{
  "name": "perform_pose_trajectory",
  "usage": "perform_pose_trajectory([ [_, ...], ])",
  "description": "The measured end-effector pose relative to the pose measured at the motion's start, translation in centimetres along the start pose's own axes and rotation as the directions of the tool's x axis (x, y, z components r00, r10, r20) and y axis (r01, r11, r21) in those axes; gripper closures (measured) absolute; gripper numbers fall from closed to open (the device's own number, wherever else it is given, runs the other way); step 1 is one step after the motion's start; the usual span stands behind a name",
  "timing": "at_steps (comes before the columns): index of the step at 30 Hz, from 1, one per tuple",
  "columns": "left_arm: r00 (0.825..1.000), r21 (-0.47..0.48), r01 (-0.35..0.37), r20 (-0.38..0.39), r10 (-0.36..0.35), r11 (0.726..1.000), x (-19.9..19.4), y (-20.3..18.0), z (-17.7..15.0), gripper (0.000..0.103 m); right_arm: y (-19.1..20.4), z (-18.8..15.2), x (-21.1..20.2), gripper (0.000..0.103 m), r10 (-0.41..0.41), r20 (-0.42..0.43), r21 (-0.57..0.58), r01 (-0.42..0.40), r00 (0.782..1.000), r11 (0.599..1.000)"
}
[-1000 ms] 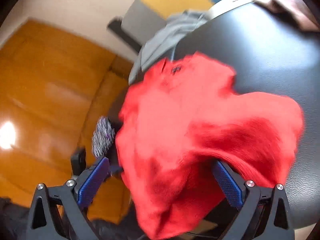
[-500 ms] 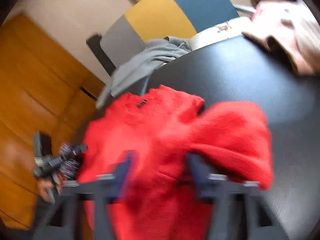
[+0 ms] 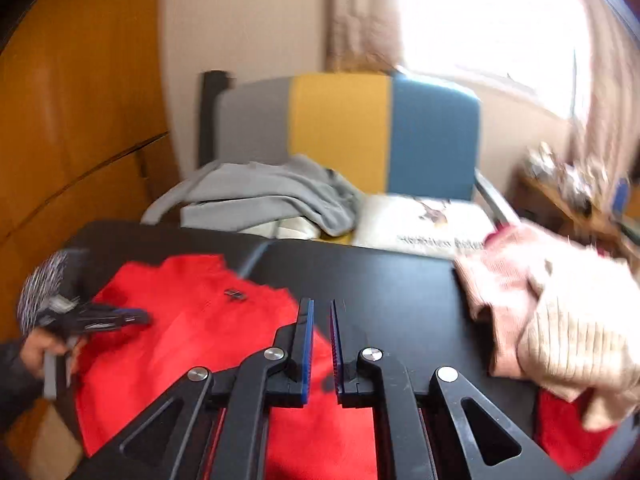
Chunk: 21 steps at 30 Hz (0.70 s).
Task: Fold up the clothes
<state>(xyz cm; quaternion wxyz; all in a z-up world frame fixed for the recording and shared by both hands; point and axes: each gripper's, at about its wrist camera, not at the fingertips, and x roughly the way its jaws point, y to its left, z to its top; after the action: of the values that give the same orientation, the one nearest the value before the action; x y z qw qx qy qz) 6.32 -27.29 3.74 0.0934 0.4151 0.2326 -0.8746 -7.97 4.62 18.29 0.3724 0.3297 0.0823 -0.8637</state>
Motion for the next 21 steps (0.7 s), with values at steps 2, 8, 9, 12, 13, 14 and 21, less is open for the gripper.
perform_pose_trajectory([
  [2, 0.998, 0.010, -0.026, -0.049, 0.026, 1.000, 1.3, -0.1, -0.4, 0.091, -1.4, 0.4, 2.7, 0.041, 0.107, -0.048, 0.102, -0.102, 0.993, 0.990],
  [8, 0.995, 0.069, -0.058, -0.075, 0.063, 0.996, 2.2, -0.5, -2.6, 0.091, 0.6, 0.1, 12.9, 0.010, 0.198, -0.278, 0.071, -0.185, 0.940, 0.980],
  [9, 0.996, 0.057, -0.046, -0.075, 0.050, 0.997, 2.1, -0.3, -2.7, 0.091, 0.9, -0.3, 14.4, 0.010, 0.192, -0.317, 0.058, -0.183, 0.929, 0.981],
  [12, 0.997, 0.011, -0.006, -0.078, 0.007, 1.000, 2.1, 0.6, -2.6, 0.091, 1.5, -2.3, 17.3, 0.010, 0.117, -0.425, -0.010, -0.134, 0.898, 0.991],
  [13, 0.997, 0.004, -0.001, -0.074, 0.001, 1.000, 1.9, 0.8, -2.7, 0.091, 1.7, -3.0, 18.1, 0.010, 0.088, -0.458, -0.035, -0.117, 0.885, 0.993],
  [14, 0.998, 0.003, -0.002, -0.067, 0.003, 1.000, 1.9, 0.8, -2.8, 0.091, 1.9, -3.6, 19.0, 0.010, 0.058, -0.489, -0.061, -0.101, 0.870, 0.993],
  [21, 0.998, 0.059, -0.053, -0.040, 0.055, 0.997, 3.2, -0.7, -2.9, 0.091, 3.9, -6.1, 18.3, 0.083, 0.036, -0.487, -0.166, -0.132, 0.873, 0.977],
])
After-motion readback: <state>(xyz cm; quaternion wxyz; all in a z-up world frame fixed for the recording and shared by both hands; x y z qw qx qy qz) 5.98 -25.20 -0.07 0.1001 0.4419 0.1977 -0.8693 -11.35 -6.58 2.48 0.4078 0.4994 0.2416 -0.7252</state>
